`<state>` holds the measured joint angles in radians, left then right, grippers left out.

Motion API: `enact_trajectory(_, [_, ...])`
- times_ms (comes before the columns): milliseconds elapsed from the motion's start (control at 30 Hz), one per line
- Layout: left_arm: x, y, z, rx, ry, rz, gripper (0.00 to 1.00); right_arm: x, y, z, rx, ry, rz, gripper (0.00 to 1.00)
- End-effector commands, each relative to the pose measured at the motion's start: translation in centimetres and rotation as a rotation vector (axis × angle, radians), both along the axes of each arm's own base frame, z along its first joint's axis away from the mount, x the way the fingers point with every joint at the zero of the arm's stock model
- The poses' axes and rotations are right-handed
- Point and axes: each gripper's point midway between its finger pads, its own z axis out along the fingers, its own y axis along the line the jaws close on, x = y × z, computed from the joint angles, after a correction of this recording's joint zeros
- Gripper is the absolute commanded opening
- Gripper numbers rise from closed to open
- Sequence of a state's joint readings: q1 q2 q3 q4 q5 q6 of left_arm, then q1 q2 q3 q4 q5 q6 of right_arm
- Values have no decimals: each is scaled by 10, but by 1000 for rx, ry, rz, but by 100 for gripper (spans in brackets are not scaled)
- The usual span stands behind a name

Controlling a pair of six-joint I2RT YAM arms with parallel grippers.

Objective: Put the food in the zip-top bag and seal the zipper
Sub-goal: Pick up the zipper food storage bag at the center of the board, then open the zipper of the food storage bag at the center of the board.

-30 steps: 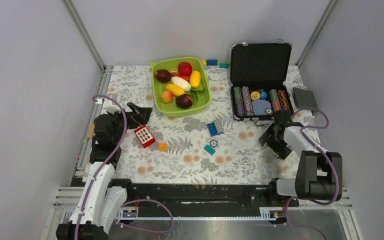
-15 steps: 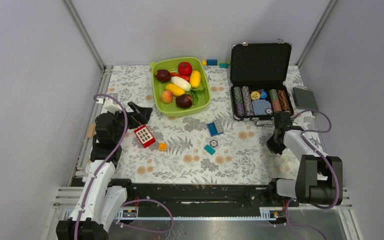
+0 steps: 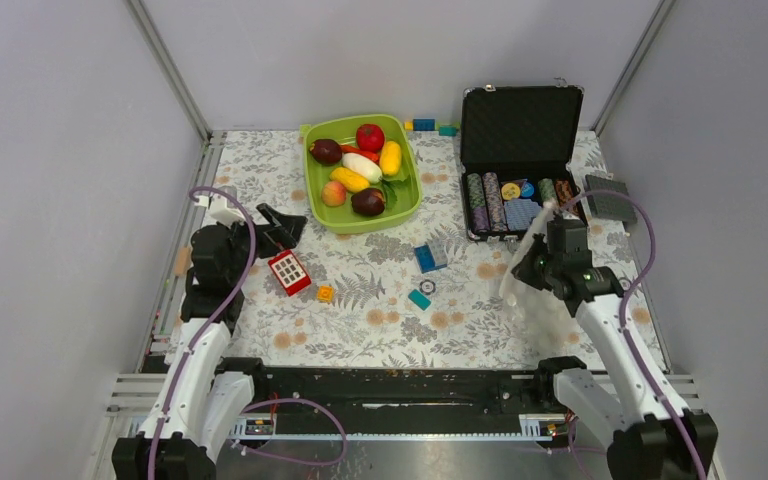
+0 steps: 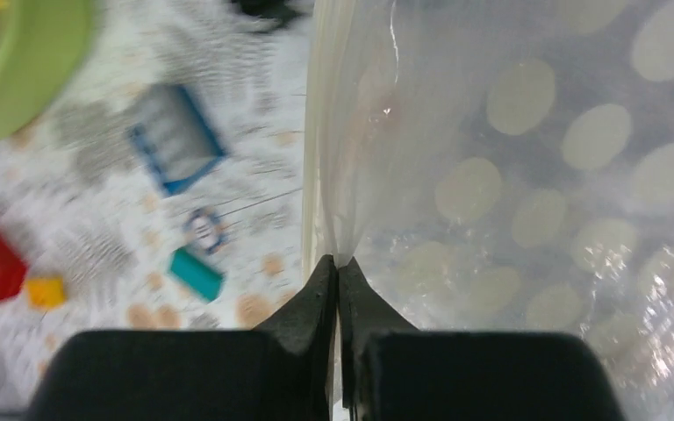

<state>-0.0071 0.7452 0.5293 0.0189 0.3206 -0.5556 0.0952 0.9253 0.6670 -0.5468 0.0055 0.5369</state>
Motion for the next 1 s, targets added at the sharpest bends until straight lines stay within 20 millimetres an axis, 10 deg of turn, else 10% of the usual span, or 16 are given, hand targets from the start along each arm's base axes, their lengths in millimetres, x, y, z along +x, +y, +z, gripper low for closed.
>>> enact_trajectory(0, [3, -10, 14, -26, -45, -62, 99, -1, 54, 70, 68, -220, 332, 0])
enact_trajectory(233, [1, -42, 17, -109, -17, -209, 99, -5, 117, 129, 118, -446, 701, 0])
enact_trajectory(467, [-25, -110, 29, -170, -1, -486, 99, -12, 190, 127, 97, -522, 1133, 0])
enact_trajectory(967, [-56, -206, 61, -246, -64, -713, 88, -6, 248, 136, 275, -558, 1188, 4])
